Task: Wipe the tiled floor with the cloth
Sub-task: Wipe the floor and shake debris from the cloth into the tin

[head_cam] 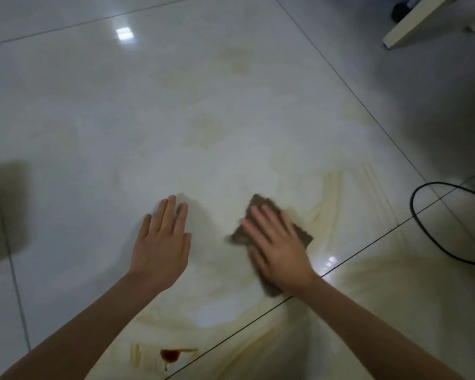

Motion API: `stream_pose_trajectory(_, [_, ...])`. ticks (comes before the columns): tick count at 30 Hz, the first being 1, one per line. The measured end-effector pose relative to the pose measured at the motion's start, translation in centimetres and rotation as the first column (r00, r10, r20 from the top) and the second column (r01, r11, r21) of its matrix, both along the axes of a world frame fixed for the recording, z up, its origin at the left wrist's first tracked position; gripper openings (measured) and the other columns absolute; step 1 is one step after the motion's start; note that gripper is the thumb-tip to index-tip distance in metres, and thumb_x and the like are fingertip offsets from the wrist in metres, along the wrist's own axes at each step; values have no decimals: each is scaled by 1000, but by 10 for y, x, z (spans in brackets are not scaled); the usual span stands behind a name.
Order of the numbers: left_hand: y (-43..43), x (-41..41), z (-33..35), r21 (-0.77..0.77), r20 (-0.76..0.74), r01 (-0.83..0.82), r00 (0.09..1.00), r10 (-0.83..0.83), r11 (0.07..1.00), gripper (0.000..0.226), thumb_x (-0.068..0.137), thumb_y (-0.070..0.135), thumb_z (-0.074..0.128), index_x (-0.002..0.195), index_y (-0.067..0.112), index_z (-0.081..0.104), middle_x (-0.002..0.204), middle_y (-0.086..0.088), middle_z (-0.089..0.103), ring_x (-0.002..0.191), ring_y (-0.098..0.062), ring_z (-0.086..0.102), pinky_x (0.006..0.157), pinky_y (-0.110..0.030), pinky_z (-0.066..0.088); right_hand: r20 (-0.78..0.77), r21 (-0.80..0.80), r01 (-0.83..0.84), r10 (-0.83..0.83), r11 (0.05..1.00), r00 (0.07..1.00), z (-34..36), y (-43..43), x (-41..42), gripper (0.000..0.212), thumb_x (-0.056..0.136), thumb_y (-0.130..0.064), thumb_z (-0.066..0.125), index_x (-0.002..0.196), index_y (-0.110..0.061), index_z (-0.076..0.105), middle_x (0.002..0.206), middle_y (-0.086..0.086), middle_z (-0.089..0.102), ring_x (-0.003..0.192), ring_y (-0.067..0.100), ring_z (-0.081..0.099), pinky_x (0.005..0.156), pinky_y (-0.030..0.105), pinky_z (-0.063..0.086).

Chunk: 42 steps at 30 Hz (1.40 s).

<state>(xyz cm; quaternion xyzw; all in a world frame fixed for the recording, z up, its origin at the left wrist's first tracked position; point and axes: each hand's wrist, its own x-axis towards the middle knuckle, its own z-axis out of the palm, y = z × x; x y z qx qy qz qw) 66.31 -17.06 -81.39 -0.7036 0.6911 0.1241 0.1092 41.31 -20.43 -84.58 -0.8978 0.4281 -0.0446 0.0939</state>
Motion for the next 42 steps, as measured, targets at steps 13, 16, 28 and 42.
stream_pose_trajectory(13, [-85, -56, -31, -210, -112, 23, 993, -47, 978, 71, 97, 46, 15, 150, -1, 20, 158, -18, 15, 147, -32, 13, 118, -53, 15, -6, -78, 683, -686, 726, 728, -11, -120, -55, 57, 101, -42, 21, 150, -16, 35, 159, 15, 21, 147, 36, 16, 118, 50, 13])
stream_pose_trajectory(16, [-110, -66, -32, -228, -124, 8, 992, -37, 974, 69, 97, 41, 14, 150, -2, 21, 158, -18, 17, 147, -31, 14, 117, -53, 16, 117, 10, 48, -48, 999, 992, -17, -54, -8, 49, 102, -36, 32, 148, -18, 39, 158, 10, 26, 147, 30, 19, 119, 50, 17])
stream_pose_trajectory(28, [-157, -82, -52, -298, -57, 34, 997, -53, 954, 71, 97, 47, 19, 150, 1, 23, 159, -16, 17, 148, -27, 14, 119, -50, 10, 12, -60, 767, -767, 639, 641, -2, -201, -194, 58, 97, -32, 23, 148, -9, 35, 157, 19, 25, 147, 33, 19, 119, 46, 14])
stream_pose_trajectory(42, [-157, -85, -45, -257, -70, 26, 996, -46, 966, 71, 96, 46, 20, 151, 0, 20, 160, -15, 15, 149, -27, 11, 119, -53, 10, -58, 33, 777, -775, 629, 630, 8, -169, -256, 65, 94, -40, 21, 149, -8, 34, 157, 19, 23, 148, 32, 16, 120, 46, 12])
